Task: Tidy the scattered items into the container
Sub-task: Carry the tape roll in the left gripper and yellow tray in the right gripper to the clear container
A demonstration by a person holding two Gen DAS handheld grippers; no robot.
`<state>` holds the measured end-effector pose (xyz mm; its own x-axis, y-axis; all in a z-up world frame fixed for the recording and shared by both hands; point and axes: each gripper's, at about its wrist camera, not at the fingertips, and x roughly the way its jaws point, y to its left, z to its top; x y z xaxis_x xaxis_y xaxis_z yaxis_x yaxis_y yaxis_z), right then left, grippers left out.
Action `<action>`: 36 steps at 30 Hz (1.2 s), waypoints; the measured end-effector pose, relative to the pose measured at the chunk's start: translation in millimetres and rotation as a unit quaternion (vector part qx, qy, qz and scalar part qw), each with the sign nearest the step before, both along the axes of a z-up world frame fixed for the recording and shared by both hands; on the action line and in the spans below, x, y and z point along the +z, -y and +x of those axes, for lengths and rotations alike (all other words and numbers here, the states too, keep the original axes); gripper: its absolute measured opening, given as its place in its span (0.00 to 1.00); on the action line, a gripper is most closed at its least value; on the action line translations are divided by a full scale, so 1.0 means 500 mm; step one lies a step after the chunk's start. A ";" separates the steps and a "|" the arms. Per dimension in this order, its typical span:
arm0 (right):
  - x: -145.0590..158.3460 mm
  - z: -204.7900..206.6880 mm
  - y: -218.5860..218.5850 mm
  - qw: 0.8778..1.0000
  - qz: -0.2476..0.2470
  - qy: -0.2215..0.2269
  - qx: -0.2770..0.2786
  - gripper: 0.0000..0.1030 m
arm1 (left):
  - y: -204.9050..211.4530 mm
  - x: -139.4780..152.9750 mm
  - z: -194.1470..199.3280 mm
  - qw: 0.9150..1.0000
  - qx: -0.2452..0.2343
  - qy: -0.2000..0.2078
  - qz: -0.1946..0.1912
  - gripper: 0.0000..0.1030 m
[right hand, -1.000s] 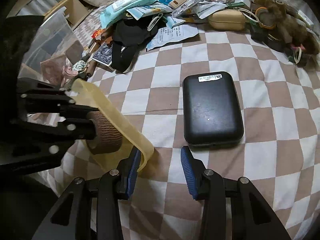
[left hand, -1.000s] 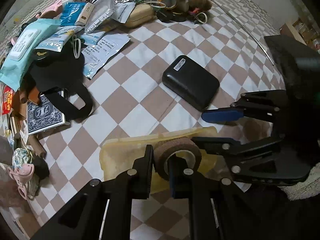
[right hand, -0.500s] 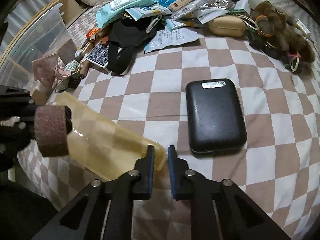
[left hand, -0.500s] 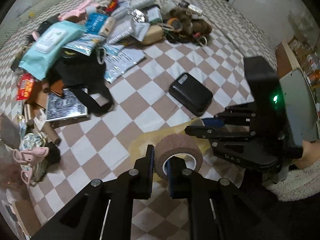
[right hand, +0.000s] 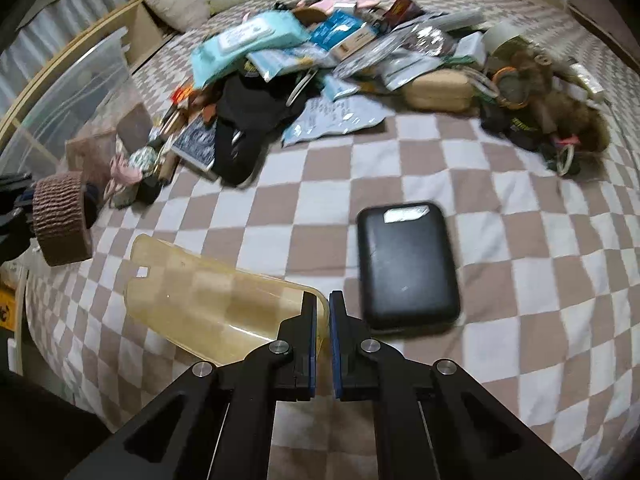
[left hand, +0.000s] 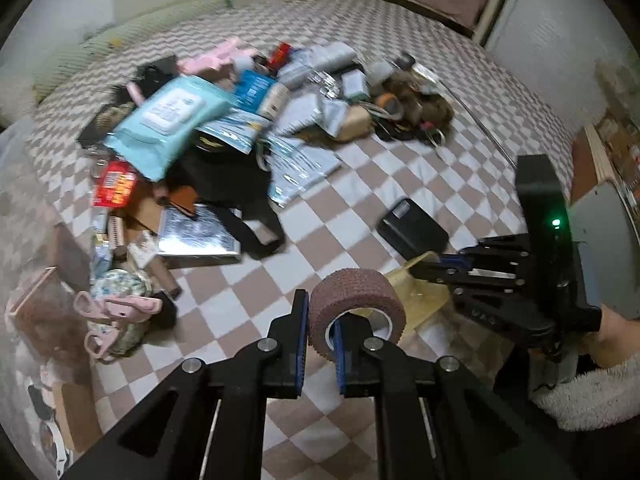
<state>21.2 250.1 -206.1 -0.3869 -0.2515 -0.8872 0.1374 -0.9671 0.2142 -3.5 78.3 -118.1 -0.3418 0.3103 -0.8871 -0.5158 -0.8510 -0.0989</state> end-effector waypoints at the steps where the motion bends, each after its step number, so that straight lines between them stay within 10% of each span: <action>1: 0.007 -0.004 -0.006 1.000 0.002 -0.005 -0.005 0.06 | 0.004 0.003 -0.001 1.000 0.007 -0.005 0.000 0.11; 21: 0.194 -0.116 -0.011 0.993 0.001 -0.117 -0.031 0.07 | 0.141 0.135 -0.017 0.982 0.137 -0.127 0.004 0.11; 36: 0.331 -0.183 0.119 0.983 -0.051 -0.177 0.002 0.07 | 0.264 0.256 0.021 0.940 0.235 -0.246 0.016 0.11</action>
<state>-70.1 190.5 -40.4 -0.6660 -0.3344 -0.6668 0.2254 -0.9423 0.2475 7.1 -53.6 10.1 -0.8142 0.0472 -0.5787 -0.0745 -0.9969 0.0236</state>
